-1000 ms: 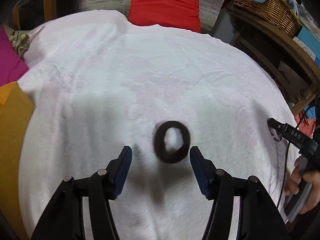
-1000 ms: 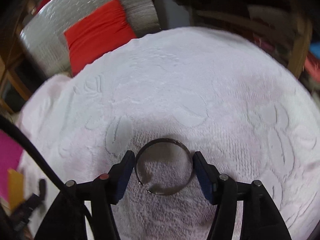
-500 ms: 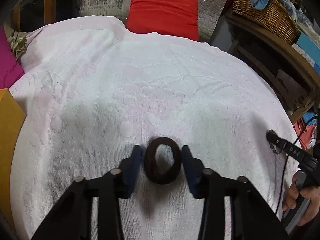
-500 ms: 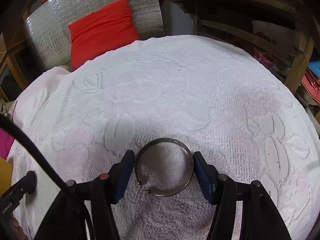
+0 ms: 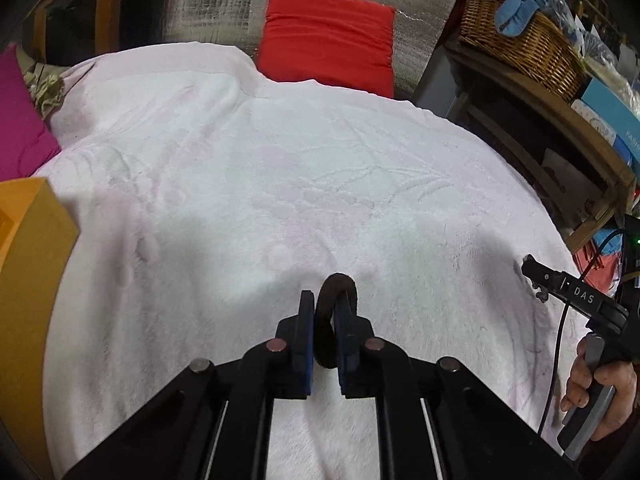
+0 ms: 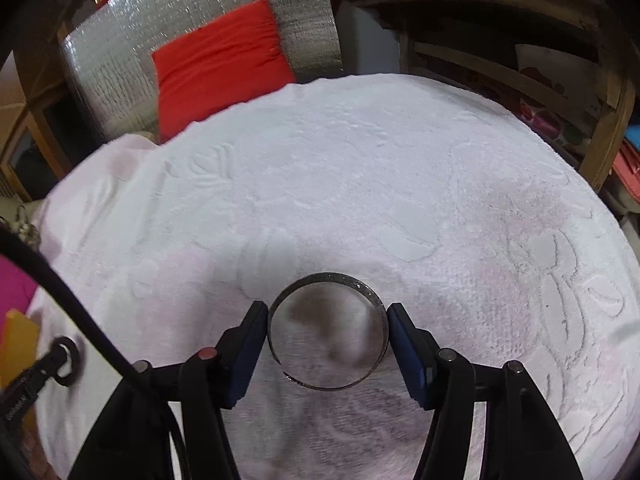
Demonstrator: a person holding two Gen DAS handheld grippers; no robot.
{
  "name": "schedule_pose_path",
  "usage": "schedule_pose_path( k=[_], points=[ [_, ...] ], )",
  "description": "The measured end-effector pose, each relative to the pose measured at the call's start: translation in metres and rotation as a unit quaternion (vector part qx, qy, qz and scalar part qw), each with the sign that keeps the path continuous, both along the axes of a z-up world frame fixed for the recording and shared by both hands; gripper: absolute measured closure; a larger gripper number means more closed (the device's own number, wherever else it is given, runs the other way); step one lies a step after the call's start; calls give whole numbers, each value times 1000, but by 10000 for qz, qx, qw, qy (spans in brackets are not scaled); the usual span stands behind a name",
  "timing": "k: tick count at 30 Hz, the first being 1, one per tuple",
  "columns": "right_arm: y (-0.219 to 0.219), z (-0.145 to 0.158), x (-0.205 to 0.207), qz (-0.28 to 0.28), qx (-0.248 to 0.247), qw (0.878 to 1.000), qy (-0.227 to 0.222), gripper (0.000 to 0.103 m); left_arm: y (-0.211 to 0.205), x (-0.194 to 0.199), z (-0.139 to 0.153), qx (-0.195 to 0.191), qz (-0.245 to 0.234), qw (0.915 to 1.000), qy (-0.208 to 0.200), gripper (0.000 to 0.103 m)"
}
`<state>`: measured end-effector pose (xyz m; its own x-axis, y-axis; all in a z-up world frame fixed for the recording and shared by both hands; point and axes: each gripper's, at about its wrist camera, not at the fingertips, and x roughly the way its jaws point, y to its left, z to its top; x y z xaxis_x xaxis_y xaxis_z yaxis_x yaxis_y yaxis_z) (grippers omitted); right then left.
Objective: Organize jewelry
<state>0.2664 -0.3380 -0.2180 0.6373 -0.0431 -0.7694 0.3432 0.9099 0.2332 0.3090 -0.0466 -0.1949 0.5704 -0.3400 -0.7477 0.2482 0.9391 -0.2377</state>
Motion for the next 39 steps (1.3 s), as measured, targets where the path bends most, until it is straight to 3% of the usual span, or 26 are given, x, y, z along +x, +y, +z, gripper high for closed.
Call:
schedule_pose_path(
  k=[3, 9, 15, 23, 24, 26, 28, 34, 39],
  points=[
    [17, 8, -2, 224, 160, 9995, -129, 39, 12, -7, 2, -29, 39, 10000, 24, 94],
    [66, 19, -6, 916, 17, 9956, -209, 39, 29, -23, 4, -5, -57, 9999, 101, 94],
    [109, 13, -20, 1592, -359, 9865, 99, 39, 39, -41, -6, 186, -193, 9988, 419, 94],
    [131, -1, -49, 1912, -619, 9781, 535, 38, 39, -60, -18, 424, -365, 9956, 749, 93],
    [132, -1, -54, 1951, -641, 9771, 563, 36, 40, -60, -18, 451, -367, 9955, 754, 91],
    [129, 0, -60, 1964, -577, 9772, 557, 31, 43, -61, -17, 420, -324, 9954, 800, 66],
    [123, 3, -66, 1911, -471, 9790, 533, 30, 46, -62, -17, 351, -317, 9954, 829, 53],
    [112, 8, -66, 1757, -232, 9832, 446, 28, 47, -72, -14, 404, -466, 9951, 775, 49],
    [125, 1, -51, 1813, -477, 9801, 657, 28, 37, -72, -18, 504, -639, 9932, 827, 48]
  ],
)
